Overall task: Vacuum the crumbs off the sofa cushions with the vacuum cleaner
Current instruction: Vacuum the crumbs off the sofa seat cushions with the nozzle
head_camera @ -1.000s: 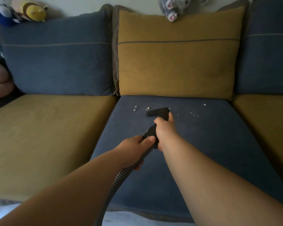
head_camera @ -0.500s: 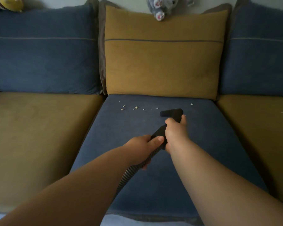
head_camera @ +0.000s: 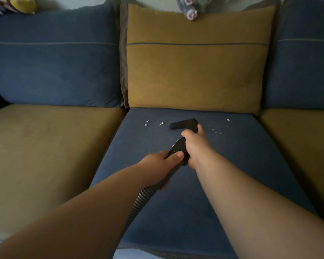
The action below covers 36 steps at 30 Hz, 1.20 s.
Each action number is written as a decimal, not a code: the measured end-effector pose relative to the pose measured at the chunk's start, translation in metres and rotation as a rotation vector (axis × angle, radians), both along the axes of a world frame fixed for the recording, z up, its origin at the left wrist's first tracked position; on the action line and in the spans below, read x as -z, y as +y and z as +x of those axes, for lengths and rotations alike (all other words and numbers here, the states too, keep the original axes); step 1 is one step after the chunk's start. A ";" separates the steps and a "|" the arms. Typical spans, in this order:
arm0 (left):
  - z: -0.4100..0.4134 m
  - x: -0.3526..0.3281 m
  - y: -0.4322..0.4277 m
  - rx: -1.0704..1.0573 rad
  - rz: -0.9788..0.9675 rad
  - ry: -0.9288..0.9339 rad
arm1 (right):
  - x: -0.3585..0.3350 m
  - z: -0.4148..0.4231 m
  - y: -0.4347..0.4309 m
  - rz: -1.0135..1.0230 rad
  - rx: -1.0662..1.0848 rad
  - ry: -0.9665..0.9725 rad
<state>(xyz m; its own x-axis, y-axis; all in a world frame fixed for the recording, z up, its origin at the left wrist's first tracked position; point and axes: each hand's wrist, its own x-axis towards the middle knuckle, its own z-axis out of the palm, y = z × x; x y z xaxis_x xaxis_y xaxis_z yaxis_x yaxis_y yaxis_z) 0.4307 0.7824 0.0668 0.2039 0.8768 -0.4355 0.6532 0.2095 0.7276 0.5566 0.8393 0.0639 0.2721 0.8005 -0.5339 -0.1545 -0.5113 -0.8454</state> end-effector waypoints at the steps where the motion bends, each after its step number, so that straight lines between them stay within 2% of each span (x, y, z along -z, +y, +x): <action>1: -0.003 -0.001 0.000 -0.007 -0.008 0.004 | 0.000 -0.003 0.001 -0.006 -0.009 0.002; 7: 0.000 -0.007 -0.005 0.040 -0.018 0.007 | 0.002 0.003 -0.007 -0.008 0.016 0.069; 16: 0.048 0.005 0.001 0.120 0.015 -0.067 | 0.009 0.056 -0.010 0.036 0.186 -0.037; 21: 0.050 0.009 0.011 0.072 0.015 -0.060 | 0.011 0.053 0.006 0.037 0.124 0.027; 36: 0.016 0.001 0.032 -0.087 0.002 -0.005 | 0.011 0.002 0.053 0.050 -0.088 0.021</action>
<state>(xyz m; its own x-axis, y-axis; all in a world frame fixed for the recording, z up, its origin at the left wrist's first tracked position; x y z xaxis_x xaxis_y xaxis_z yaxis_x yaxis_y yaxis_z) 0.4471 0.8144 0.0660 0.1294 0.8919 -0.4334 0.6293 0.2639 0.7309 0.5588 0.8925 0.0533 0.1888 0.8467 -0.4975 -0.1294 -0.4807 -0.8673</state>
